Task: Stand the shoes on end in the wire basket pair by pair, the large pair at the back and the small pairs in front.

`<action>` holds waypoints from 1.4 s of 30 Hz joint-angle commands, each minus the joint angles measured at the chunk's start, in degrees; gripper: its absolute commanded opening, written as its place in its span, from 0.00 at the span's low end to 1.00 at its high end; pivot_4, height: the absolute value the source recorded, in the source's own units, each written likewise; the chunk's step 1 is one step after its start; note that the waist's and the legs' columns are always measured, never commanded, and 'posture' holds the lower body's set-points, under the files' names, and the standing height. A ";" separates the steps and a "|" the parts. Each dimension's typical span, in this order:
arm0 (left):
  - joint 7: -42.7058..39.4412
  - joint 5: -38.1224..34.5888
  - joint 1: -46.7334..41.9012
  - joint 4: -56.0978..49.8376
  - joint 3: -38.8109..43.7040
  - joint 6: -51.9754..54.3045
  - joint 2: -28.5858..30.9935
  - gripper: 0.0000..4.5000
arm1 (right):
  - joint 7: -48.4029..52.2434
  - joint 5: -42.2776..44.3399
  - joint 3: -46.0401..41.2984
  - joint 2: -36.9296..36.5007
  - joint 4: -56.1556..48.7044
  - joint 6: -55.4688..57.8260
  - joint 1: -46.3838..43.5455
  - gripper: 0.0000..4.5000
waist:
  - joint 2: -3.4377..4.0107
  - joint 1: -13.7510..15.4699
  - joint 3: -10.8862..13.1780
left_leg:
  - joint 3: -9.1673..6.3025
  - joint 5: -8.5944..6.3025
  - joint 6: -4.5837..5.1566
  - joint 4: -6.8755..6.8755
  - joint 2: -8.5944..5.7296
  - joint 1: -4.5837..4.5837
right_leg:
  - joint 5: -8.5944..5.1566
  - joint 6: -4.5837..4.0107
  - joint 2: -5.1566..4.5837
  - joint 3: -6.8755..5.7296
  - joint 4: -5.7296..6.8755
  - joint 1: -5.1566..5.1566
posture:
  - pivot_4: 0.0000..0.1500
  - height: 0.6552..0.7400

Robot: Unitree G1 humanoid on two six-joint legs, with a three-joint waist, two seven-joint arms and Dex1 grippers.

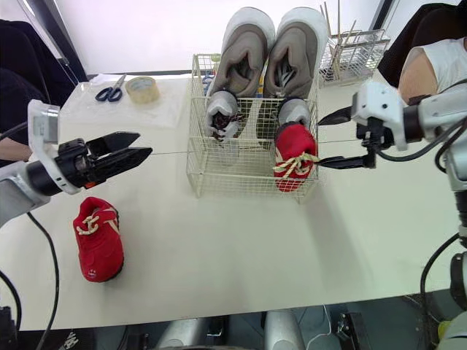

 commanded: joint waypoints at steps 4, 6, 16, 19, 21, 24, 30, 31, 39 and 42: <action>-1.91 0.28 5.03 -0.82 8.91 3.00 8.06 1.00 | 1.75 8.39 -6.49 -0.35 -5.12 7.89 -8.00 0.99 | 0.02 -0.28 0.01 | 0.00 -0.01 0.00 -0.07 0.02 0.00 | -0.01 -0.02 0.00 0.00 -0.01 -0.05 | 1.00 1.00; -3.28 1.17 7.56 -0.53 10.78 3.91 10.04 1.00 | 1.78 11.67 -6.77 1.63 -7.17 10.91 -10.76 0.99 | 0.08 -0.86 0.04 | 0.01 -0.02 0.01 -0.11 0.03 0.00 | -0.01 -0.02 0.00 0.02 -0.01 -0.07 | 1.00 1.00; -11.05 8.33 26.21 4.01 22.55 8.05 12.16 1.00 | -0.28 24.03 -4.93 15.60 -17.34 19.05 -14.62 0.99 | 0.04 -1.06 0.03 | 0.03 -0.02 0.02 -0.21 -0.01 0.00 | -0.01 -0.02 -0.08 -0.02 -0.04 -0.27 | 1.00 1.00; -10.30 9.27 27.20 5.74 23.45 8.62 11.06 1.00 | -0.41 25.08 -4.23 17.23 -19.21 19.36 -13.28 0.99 | 0.03 -0.93 0.03 | 0.03 -0.04 0.05 -0.18 -0.01 0.00 | -0.01 -0.06 -0.10 -0.04 -0.13 -0.23 | 1.00 1.00; -9.53 9.39 26.92 5.72 22.69 9.30 10.46 1.00 | -0.84 25.52 -4.13 18.11 -19.74 19.69 -13.13 0.99 | 0.03 -1.03 0.03 | 0.03 -0.05 0.05 -0.18 -0.02 0.00 | -0.01 -0.05 -0.10 -0.04 -0.14 -0.23 | 1.00 1.00; -7.78 11.96 25.34 9.16 17.80 8.58 8.68 1.00 | -1.46 25.64 -3.87 18.66 -20.69 19.94 -12.99 0.99 | 0.05 -1.14 0.02 | 0.03 -0.05 0.05 -0.20 -0.02 0.00 | 0.00 -0.04 -0.10 -0.04 -0.12 -0.26 | 1.00 1.00; -8.01 18.87 25.07 17.04 12.30 5.85 7.19 1.00 | -3.01 26.78 -4.51 17.96 -23.16 21.67 -12.20 0.99 | 0.05 -1.44 0.01 | 0.05 -0.04 0.04 -0.24 0.00 0.00 | 0.01 -0.02 -0.10 -0.04 -0.02 -0.28 | 1.00 1.00; -8.47 19.45 25.03 18.27 12.16 5.59 7.09 1.00 | -3.27 26.81 -4.62 17.70 -23.55 21.90 -11.98 0.99 | 0.05 -1.41 0.01 | 0.05 -0.04 0.04 -0.24 0.00 0.00 | 0.01 -0.02 -0.10 -0.04 -0.02 -0.29 | 1.00 1.00; -7.55 24.77 22.56 24.46 6.54 3.50 3.11 1.00 | -5.94 27.52 -5.43 17.19 -25.32 22.98 -11.25 0.99 | 0.06 -1.19 -0.01 | 0.05 -0.05 0.05 -0.25 -0.01 0.00 | 0.00 -0.04 -0.14 -0.04 -0.08 -0.30 | 1.00 1.00; -5.69 26.57 19.03 27.13 4.03 2.99 0.67 1.00 | -6.53 27.75 -5.28 17.03 -25.43 23.07 -11.28 0.99 | 0.10 -1.03 -0.10 | 0.06 -0.05 0.05 -0.25 0.00 0.00 | 0.01 -0.03 -0.14 -0.04 -0.06 -0.30 | 1.00 1.00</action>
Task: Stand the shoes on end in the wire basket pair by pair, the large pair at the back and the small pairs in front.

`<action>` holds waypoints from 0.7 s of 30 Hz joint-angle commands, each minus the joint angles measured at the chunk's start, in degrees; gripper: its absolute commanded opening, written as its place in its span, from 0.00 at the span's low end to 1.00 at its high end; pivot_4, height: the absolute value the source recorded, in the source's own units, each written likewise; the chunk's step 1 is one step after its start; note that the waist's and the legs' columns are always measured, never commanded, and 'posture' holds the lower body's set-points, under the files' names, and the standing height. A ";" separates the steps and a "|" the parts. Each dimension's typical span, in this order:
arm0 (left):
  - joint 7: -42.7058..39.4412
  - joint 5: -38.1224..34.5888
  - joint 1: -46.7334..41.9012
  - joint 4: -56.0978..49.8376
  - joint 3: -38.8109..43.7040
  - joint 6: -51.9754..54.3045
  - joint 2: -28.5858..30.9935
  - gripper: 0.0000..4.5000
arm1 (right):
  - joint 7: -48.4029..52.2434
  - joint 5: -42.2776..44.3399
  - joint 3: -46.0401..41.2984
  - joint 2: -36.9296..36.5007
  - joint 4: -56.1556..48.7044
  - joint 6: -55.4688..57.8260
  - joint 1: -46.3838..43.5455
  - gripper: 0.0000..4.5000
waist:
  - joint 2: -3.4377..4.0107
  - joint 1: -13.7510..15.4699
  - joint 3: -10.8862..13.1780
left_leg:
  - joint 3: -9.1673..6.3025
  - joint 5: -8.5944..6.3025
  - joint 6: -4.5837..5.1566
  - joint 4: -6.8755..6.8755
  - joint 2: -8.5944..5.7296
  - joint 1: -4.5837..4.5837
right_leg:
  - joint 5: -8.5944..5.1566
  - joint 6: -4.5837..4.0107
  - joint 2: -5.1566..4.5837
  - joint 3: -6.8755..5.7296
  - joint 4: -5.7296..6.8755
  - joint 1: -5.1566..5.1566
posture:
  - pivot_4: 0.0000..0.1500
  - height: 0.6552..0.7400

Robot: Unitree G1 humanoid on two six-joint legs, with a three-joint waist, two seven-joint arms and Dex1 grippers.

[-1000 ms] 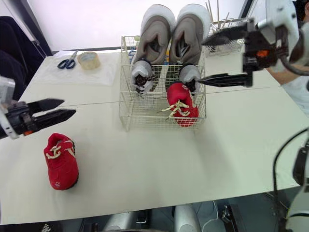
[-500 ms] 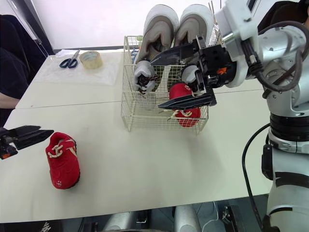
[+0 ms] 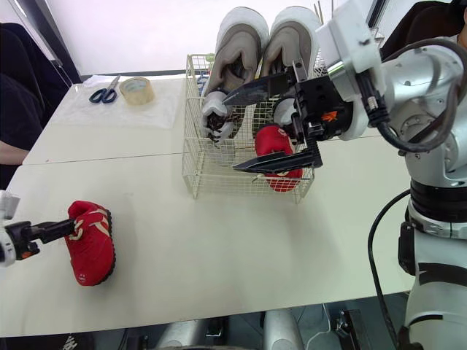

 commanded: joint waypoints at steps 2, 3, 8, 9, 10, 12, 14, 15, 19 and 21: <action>3.61 3.39 -4.21 3.73 -3.47 -0.10 -2.52 0.88 | -1.01 0.74 -1.71 -0.73 -1.24 0.00 -0.87 1.00 | 0.22 0.30 -0.16 | 0.00 0.00 0.00 0.01 0.00 0.02 | 0.00 0.00 -0.01 0.00 0.02 0.03 | 1.00 1.00; 3.99 3.53 -5.41 4.27 -3.84 0.10 -3.21 0.81 | -1.21 0.79 -1.75 -0.77 -1.19 0.06 -0.96 1.00 | 0.23 0.32 -0.17 | 0.00 0.01 0.00 0.02 0.00 0.03 | 0.00 0.00 -0.02 0.00 0.05 0.03 | 1.00 1.00; 4.27 3.38 -9.20 4.68 -4.27 1.37 -5.36 0.26 | -1.64 0.69 -2.02 -1.70 -1.42 0.48 -0.59 1.00 | 0.26 0.52 -0.21 | 0.00 0.01 0.00 0.07 0.00 0.07 | 0.01 0.01 -0.02 -0.01 0.11 0.07 | 1.00 1.00; 4.31 2.78 -9.53 3.36 -3.77 1.72 -5.52 0.16 | -1.68 0.80 -2.29 -2.23 -1.53 0.89 -0.30 1.00 | 0.28 0.71 -0.22 | -0.01 0.01 0.00 0.08 0.00 0.07 | 0.01 0.01 -0.02 -0.01 0.13 0.07 | 1.00 1.00; 4.16 1.85 -9.86 1.84 -2.91 1.89 -5.73 0.06 | -1.67 0.94 -2.61 -2.84 -1.62 1.30 0.03 1.00 | 0.28 0.98 -0.22 | -0.01 0.01 0.00 0.09 0.00 0.08 | 0.01 0.01 -0.02 -0.01 0.15 0.07 | 1.00 1.00; 4.22 -1.70 -11.34 -4.12 -0.11 2.15 -6.51 0.01 | -1.13 1.32 -3.42 -5.08 -1.93 2.25 1.54 1.00 | 0.21 1.40 -0.18 | -0.01 0.01 0.00 0.12 0.00 0.07 | 0.00 0.00 -0.02 -0.01 0.15 0.07 | 1.00 1.00; 7.30 -7.79 -16.42 -12.91 3.40 2.64 -8.05 0.01 | -0.25 1.58 -4.41 -8.43 -2.40 3.71 4.32 1.00 | -0.08 1.78 -0.10 | -0.02 0.00 0.01 0.16 0.00 0.03 | -0.01 -0.01 -0.04 -0.01 0.04 0.11 | 1.00 1.00; 8.31 -10.17 -18.60 -16.45 4.66 1.56 -9.06 0.01 | 0.03 1.54 -4.73 -9.71 -2.68 4.00 5.58 1.00 | -0.35 1.96 -0.07 | -0.06 0.00 0.01 0.22 0.00 -0.10 | -0.01 -0.01 -0.04 -0.01 0.01 0.09 | 1.00 1.00; 14.20 -14.16 -26.94 -25.40 4.06 -1.13 -11.72 0.01 | -0.59 1.82 -6.11 -12.40 -3.31 5.10 9.88 1.00 | -0.56 1.34 -0.19 | -0.04 0.00 0.02 0.46 0.00 -0.50 | 0.12 0.16 -0.06 -0.01 -0.11 0.08 | 1.00 1.00; 15.44 -13.08 -29.95 -28.11 1.87 -4.44 -12.84 0.01 | -1.25 1.63 -6.51 -12.86 -3.42 5.13 11.30 1.00 | -0.50 1.00 -0.21 | 0.07 -0.03 0.07 0.44 -0.04 -0.48 | 0.15 0.22 -0.09 -0.01 -0.10 0.10 | 1.00 1.00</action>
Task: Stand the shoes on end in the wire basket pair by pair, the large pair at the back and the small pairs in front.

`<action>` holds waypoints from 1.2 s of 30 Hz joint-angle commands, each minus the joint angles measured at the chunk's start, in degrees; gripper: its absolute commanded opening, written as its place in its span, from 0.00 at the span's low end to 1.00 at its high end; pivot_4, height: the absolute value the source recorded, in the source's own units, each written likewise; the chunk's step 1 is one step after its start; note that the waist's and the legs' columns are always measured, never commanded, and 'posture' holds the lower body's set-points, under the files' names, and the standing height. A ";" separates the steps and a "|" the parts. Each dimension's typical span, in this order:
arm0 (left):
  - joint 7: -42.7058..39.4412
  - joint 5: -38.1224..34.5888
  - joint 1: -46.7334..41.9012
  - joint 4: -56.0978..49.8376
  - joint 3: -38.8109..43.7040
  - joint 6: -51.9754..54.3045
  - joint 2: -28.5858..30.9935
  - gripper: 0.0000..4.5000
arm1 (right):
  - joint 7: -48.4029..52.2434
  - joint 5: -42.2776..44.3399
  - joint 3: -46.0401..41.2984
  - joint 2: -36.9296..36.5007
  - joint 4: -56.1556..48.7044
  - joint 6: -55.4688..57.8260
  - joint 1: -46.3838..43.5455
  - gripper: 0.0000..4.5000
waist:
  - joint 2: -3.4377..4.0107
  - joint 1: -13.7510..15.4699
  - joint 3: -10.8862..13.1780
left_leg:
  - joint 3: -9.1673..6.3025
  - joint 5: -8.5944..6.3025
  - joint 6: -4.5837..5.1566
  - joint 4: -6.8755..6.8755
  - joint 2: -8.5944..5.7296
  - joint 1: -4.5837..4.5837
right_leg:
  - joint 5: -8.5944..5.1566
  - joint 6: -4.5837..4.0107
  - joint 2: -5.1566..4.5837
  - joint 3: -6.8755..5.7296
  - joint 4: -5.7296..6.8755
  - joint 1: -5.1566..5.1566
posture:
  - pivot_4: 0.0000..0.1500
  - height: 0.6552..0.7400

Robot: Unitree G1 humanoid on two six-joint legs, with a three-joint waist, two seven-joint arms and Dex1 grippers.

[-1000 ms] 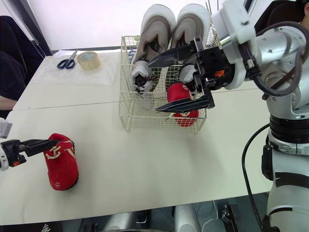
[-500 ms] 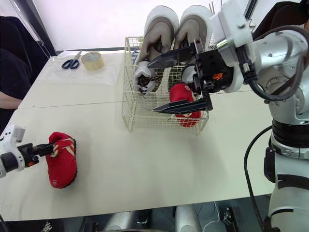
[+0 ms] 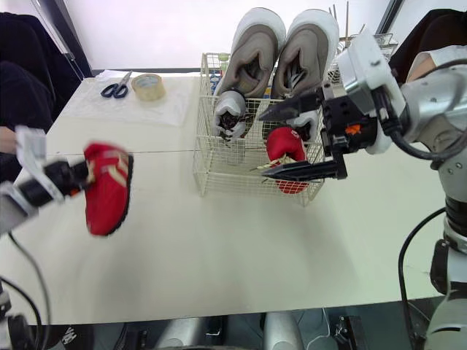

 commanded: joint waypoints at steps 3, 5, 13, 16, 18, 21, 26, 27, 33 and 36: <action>3.50 7.41 -6.69 -6.47 -8.80 -12.03 -3.55 0.01 | -2.42 0.19 -2.71 -0.79 -1.10 -0.20 1.23 1.00 | -0.01 -0.08 0.02 | 0.02 0.18 -0.27 -0.08 0.05 0.02 | 0.00 0.02 0.08 -0.01 0.09 -0.08 | 1.00 1.00; 4.07 15.53 -8.33 -6.00 -14.92 -20.02 -6.03 0.01 | -3.41 0.53 -2.74 -0.41 -1.26 0.03 1.00 1.00 | 0.00 0.11 0.01 | 0.00 0.21 -0.31 -0.09 0.11 0.02 | 0.00 0.01 0.13 -0.04 0.11 -0.08 | 1.00 1.00; 9.68 39.01 -13.11 4.67 -30.08 -50.03 -22.05 0.01 | -5.45 1.81 -4.44 -1.46 -3.09 1.17 2.25 1.00 | -0.06 0.36 0.01 | -0.01 0.08 -0.06 0.05 0.04 -0.02 | 0.02 0.00 0.07 -0.05 -0.02 0.03 | 1.00 1.00; 10.05 42.03 -13.91 7.93 -31.73 -55.62 -25.10 0.01 | -6.13 2.49 -5.23 -1.87 -3.83 1.79 2.85 1.00 | -0.06 0.32 0.01 | -0.01 0.07 -0.03 0.04 0.04 -0.04 | 0.04 0.04 0.07 -0.05 -0.02 -0.01 | 1.00 1.00; 10.41 44.79 -14.17 10.67 -33.57 -60.67 -27.48 0.01 | -6.61 3.06 -6.20 -2.39 -4.52 2.38 3.66 1.00 | -0.06 0.29 0.01 | -0.01 0.09 0.01 0.04 0.05 -0.04 | 0.05 0.05 0.08 -0.05 -0.01 -0.02 | 1.00 1.00; 10.41 48.39 -14.12 14.42 -36.11 -68.17 -30.46 0.01 | -7.55 3.94 -7.40 -3.11 -5.48 3.17 4.71 1.00 | -0.06 0.34 0.01 | -0.01 0.10 0.05 0.05 0.06 -0.04 | 0.05 0.06 0.09 -0.06 0.00 -0.01 | 1.00 1.00; 10.74 52.95 -12.95 19.96 -38.30 -78.29 -32.36 0.01 | -9.32 5.12 -8.11 -3.48 -6.87 4.10 5.27 1.00 | -0.06 0.34 0.01 | -0.01 0.08 0.11 0.10 0.06 -0.04 | 0.07 0.08 0.09 -0.06 0.00 0.01 | 1.00 1.00; 11.12 53.70 -12.64 21.07 -38.43 -80.11 -32.72 0.01 | -9.62 5.30 -8.24 -3.58 -7.06 4.21 5.39 1.00 | -0.06 0.35 0.01 | -0.01 0.09 0.14 0.10 0.06 -0.04 | 0.07 0.08 0.08 -0.06 0.00 0.01 | 1.00 1.00; 15.23 61.30 -8.97 28.94 -39.56 -91.88 -33.42 0.01 | -10.63 6.33 -9.25 -4.46 -7.78 4.65 5.94 1.00 | -0.06 0.44 0.00 | -0.01 0.09 0.18 0.15 0.05 -0.03 | 0.07 0.09 0.08 -0.06 0.00 0.04 | 1.00 1.00; 16.67 63.40 -6.62 32.47 -40.27 -96.85 -33.81 0.01 | -10.64 6.78 -9.61 -4.93 -7.66 4.42 6.20 1.00 | -0.04 0.44 -0.06 | -0.01 0.08 0.19 0.16 0.05 0.00 | 0.08 0.10 0.07 -0.06 0.00 0.09 | 1.00 1.00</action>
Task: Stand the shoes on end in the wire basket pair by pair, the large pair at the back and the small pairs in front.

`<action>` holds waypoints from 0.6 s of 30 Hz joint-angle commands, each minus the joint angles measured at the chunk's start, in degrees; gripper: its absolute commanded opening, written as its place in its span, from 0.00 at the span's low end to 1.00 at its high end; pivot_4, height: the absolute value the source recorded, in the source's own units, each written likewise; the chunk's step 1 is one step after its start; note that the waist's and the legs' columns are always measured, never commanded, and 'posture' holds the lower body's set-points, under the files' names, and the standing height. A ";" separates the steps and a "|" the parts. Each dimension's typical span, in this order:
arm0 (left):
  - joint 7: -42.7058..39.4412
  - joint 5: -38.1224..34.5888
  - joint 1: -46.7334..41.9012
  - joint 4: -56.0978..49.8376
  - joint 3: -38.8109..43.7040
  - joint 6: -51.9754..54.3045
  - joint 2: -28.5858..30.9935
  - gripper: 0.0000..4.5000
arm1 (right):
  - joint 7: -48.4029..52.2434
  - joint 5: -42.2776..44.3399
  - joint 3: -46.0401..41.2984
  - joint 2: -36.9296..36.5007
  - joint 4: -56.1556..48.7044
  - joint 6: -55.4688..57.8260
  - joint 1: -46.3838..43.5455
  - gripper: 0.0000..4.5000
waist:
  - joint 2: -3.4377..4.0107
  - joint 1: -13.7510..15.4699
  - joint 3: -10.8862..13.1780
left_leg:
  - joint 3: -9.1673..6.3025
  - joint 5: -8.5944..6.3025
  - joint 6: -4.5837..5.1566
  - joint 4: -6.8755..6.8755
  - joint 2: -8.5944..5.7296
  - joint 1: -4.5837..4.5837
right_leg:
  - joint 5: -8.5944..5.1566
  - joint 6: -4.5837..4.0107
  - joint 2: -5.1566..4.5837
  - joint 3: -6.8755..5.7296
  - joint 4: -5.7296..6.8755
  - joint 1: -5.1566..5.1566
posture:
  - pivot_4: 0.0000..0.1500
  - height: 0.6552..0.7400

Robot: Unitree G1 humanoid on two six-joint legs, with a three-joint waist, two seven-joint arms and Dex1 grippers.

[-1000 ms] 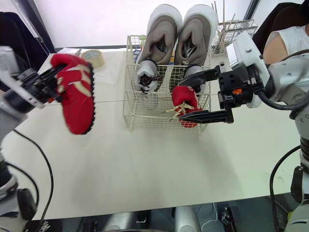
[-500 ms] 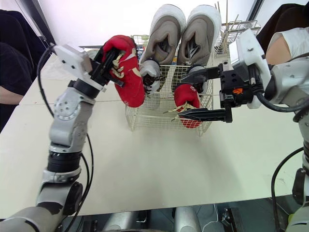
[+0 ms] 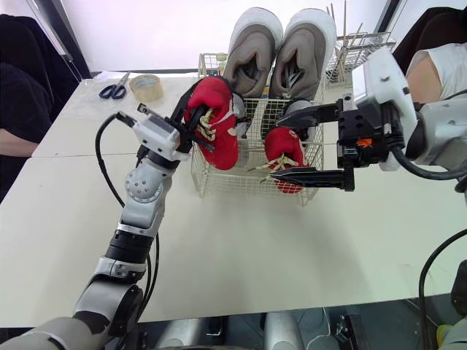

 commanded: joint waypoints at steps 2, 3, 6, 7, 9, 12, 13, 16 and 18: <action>2.34 3.29 2.77 4.85 -1.32 -5.76 -0.47 0.01 | -0.20 1.04 -2.39 -1.40 -0.70 -0.58 -0.21 1.00 | -0.02 -0.04 0.01 | 0.00 0.00 0.01 0.01 0.00 -0.01 | 0.00 0.01 0.00 0.00 0.01 -0.01 | 1.00 1.00; 2.74 3.62 3.33 6.10 -1.43 -6.62 -0.52 0.01 | -0.20 1.00 -2.25 -1.44 -0.56 -0.74 -0.25 1.00 | -0.01 0.02 0.01 | -0.01 0.00 0.01 0.02 0.01 -0.02 | 0.01 0.01 0.00 -0.01 0.01 -0.01 | 1.00 1.00; 3.74 4.36 5.17 9.67 -1.77 -8.78 -0.48 0.18 | -0.25 0.75 -1.64 -1.35 -0.36 -1.08 -0.49 1.00 | 0.00 -0.05 -0.03 | -0.01 -0.05 -0.03 0.04 0.01 0.00 | 0.01 0.02 0.00 -0.01 0.02 0.01 | 1.00 1.00; 3.64 4.24 5.87 10.36 -1.91 -9.31 -0.28 0.27 | -0.31 0.67 -1.36 -1.24 -0.32 -1.13 -0.68 1.00 | 0.01 -0.08 -0.04 | -0.01 -0.06 -0.02 0.04 0.01 0.00 | 0.01 0.02 0.00 -0.01 0.02 0.01 | 1.00 1.00; 2.39 3.42 7.10 10.16 -2.32 -9.35 0.48 0.48 | -0.36 0.49 -0.95 -1.10 -0.24 -1.26 -0.89 1.00 | 0.01 -0.03 -0.04 | -0.01 -0.05 0.00 0.04 0.01 0.00 | 0.01 0.02 0.00 -0.01 0.02 0.01 | 1.00 1.00; 0.12 1.60 8.84 7.65 -2.61 -8.02 1.97 0.81 | -0.23 0.18 -0.59 -1.12 -0.01 -1.52 -1.00 1.00 | 0.06 0.40 -0.07 | -0.01 -0.09 -0.07 0.15 0.03 0.02 | 0.01 0.02 0.00 -0.02 0.08 0.06 | 1.00 1.00; -1.83 0.02 10.27 4.97 -2.72 -6.08 3.41 0.90 | -0.15 0.07 -0.39 -1.09 0.17 -1.60 -1.09 1.00 | 0.09 0.51 -0.09 | -0.01 -0.10 -0.07 0.19 0.04 0.02 | 0.02 0.02 0.00 -0.02 0.08 0.09 | 1.00 1.00; -6.51 -4.12 14.30 -3.34 -2.79 0.80 7.25 0.99 | 0.14 -0.35 -0.02 -1.14 0.57 -2.03 -1.03 1.00 | 0.14 0.55 -0.11 | -0.01 -0.13 -0.03 0.22 0.05 0.02 | 0.01 0.02 0.00 -0.02 0.07 0.09 | 1.00 1.00; -7.96 -6.59 16.54 -8.01 -2.17 4.44 8.95 0.99 | 0.49 -0.47 -0.04 -1.30 0.86 -2.33 -0.89 1.00 | 0.15 0.59 -0.12 | -0.01 -0.13 -0.03 0.21 0.06 0.01 | 0.01 0.01 0.00 -0.02 0.07 0.06 | 1.00 1.00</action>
